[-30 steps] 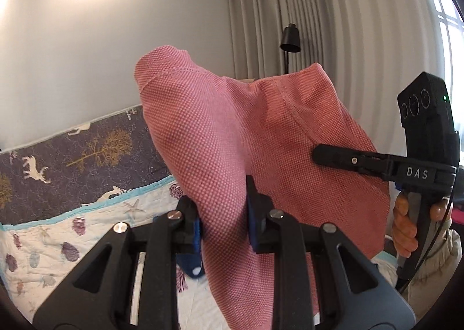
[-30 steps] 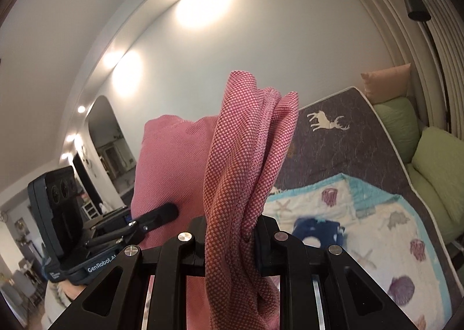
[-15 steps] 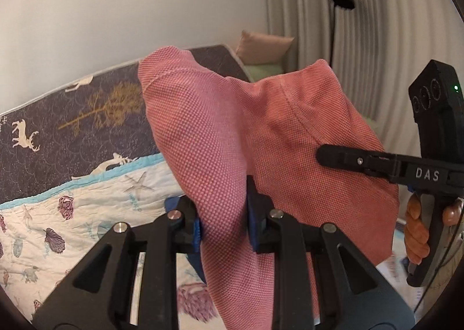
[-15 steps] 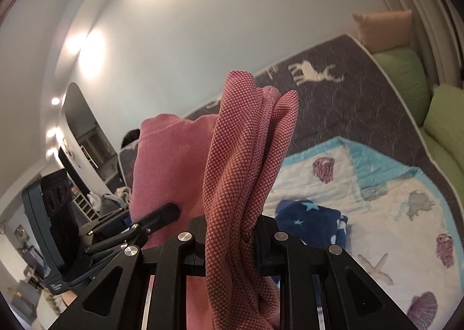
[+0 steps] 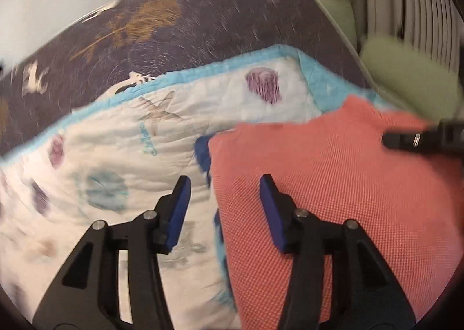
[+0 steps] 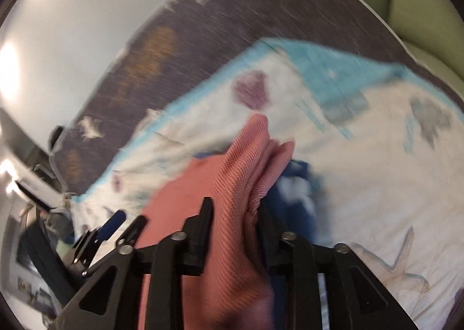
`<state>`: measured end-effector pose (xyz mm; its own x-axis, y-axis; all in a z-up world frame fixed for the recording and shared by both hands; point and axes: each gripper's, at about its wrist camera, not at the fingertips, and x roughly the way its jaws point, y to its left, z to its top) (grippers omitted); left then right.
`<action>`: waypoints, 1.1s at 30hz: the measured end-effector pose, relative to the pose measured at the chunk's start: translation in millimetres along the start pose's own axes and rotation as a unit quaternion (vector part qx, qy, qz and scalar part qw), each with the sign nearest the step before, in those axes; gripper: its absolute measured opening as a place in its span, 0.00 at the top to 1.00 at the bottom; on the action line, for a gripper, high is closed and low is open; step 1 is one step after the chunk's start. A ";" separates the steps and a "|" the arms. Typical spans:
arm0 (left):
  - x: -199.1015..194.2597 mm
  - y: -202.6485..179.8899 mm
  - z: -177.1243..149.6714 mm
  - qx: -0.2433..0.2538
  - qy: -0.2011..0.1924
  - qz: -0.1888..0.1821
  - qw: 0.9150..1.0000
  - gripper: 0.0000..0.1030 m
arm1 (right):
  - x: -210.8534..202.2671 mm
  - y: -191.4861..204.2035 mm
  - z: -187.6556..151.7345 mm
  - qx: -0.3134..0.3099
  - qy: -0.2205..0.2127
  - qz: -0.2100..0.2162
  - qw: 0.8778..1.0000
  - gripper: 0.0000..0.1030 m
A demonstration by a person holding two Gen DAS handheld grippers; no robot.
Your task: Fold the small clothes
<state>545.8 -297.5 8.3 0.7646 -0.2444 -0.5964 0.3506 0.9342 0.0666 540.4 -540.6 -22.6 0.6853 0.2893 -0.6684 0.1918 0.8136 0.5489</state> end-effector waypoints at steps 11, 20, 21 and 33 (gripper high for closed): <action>-59.9 4.7 -6.7 0.053 -0.024 -0.001 0.998 0.29 | -74.5 -0.6 -24.9 -0.002 -0.059 0.002 0.998 0.49; -180.7 -4.2 -27.9 0.038 -0.062 -0.032 0.997 0.22 | -186.3 72.1 -96.3 -0.100 -0.076 0.003 0.992 0.48; -201.2 -4.1 -30.9 0.034 -0.075 -0.032 0.996 0.17 | -197.9 78.0 -105.5 -0.111 -0.081 -0.001 0.991 0.48; -409.3 -9.7 -115.7 0.050 -0.136 -0.001 0.989 0.02 | -381.2 145.1 -293.8 -0.224 -0.202 -0.071 0.951 0.28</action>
<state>166.9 -176.5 159.2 0.8765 -0.3193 -0.3603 0.3933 0.9065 0.1533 100.6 -384.6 164.3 0.9058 0.0160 -0.4234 0.0472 0.9893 0.1383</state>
